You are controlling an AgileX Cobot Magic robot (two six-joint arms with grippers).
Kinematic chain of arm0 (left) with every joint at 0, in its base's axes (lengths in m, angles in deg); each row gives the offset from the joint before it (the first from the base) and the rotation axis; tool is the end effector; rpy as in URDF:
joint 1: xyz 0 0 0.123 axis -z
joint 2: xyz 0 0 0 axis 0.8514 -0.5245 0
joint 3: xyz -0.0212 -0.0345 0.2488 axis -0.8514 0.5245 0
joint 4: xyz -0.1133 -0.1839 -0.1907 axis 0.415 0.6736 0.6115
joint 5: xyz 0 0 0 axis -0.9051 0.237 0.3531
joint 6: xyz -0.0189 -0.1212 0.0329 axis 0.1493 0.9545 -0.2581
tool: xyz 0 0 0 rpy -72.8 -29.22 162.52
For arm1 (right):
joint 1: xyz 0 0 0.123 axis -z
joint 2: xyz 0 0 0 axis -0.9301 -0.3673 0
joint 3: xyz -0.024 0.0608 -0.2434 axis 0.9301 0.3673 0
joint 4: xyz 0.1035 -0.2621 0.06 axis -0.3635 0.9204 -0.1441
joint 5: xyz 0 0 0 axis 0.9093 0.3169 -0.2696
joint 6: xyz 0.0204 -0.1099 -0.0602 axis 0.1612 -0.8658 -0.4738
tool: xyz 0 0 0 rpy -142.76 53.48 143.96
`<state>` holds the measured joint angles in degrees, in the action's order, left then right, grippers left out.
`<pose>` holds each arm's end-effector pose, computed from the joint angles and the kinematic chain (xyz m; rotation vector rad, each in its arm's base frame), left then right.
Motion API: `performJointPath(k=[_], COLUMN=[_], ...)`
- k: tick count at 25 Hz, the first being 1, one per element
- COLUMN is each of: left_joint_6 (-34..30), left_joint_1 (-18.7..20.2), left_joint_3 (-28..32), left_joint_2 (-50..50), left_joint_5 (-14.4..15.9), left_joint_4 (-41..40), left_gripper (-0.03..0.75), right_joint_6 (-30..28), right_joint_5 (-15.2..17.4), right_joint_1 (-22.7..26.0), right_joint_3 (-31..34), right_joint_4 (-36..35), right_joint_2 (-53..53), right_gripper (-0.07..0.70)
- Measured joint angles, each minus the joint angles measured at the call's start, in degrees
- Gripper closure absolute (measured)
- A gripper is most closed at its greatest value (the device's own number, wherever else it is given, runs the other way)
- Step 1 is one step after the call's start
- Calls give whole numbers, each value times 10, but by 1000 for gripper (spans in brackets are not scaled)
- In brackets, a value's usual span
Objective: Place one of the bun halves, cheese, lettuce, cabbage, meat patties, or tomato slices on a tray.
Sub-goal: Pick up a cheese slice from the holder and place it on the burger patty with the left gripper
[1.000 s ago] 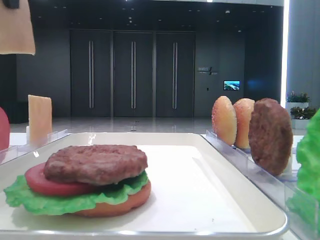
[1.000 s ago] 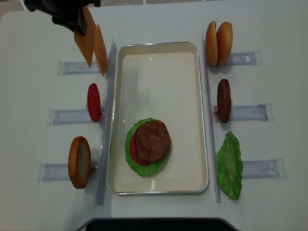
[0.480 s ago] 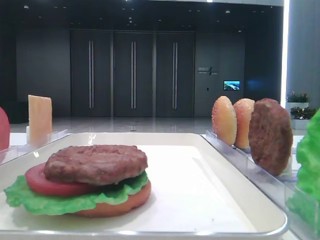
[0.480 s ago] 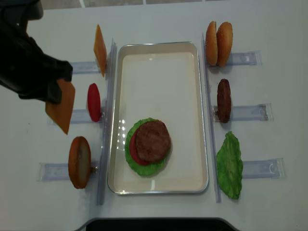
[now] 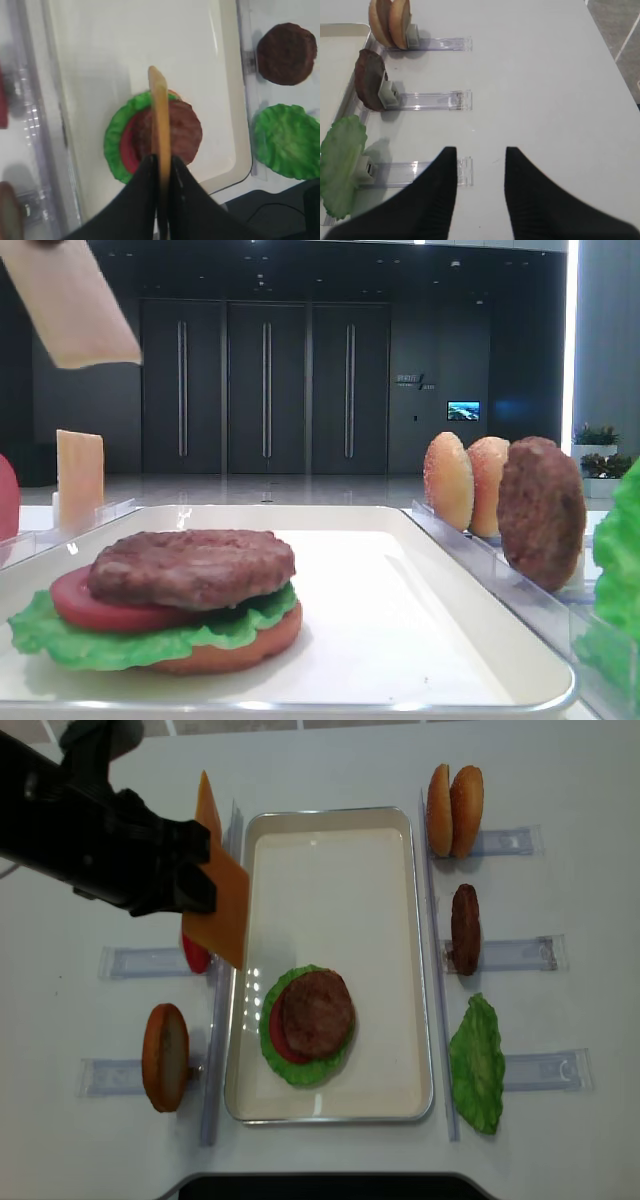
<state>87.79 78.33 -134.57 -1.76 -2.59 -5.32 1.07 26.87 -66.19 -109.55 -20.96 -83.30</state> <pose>0.2797 -0.1413 0.2370 0.1140 2.7125 -0.6127 0.0864 0.0069 0.2740 -0.0636 2.0973 0.0296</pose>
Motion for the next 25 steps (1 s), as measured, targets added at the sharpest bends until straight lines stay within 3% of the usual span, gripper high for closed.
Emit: performJointPath(k=[6,9,20,25], left_joint_6=[-29,-42,-195,-217], left_joint_1=[107,139,143,143], left_joint_3=[33,35,115,142], left_joint_2=[-50,-70,-89,-89], left_joint_5=[-98,-124,-180,-209], left_joint_4=[58,71,215,229], left_gripper=[688,688,688,688], right_joint_6=[0,0,0,0], right_joint_5=[0,0,0,0], right_joint_1=[0,0,0,0], right_joint_3=[0,0,0,0], right_joint_4=[0,0,0,0], right_joint_2=[0,0,0,0], right_gripper=[402,402,402,402])
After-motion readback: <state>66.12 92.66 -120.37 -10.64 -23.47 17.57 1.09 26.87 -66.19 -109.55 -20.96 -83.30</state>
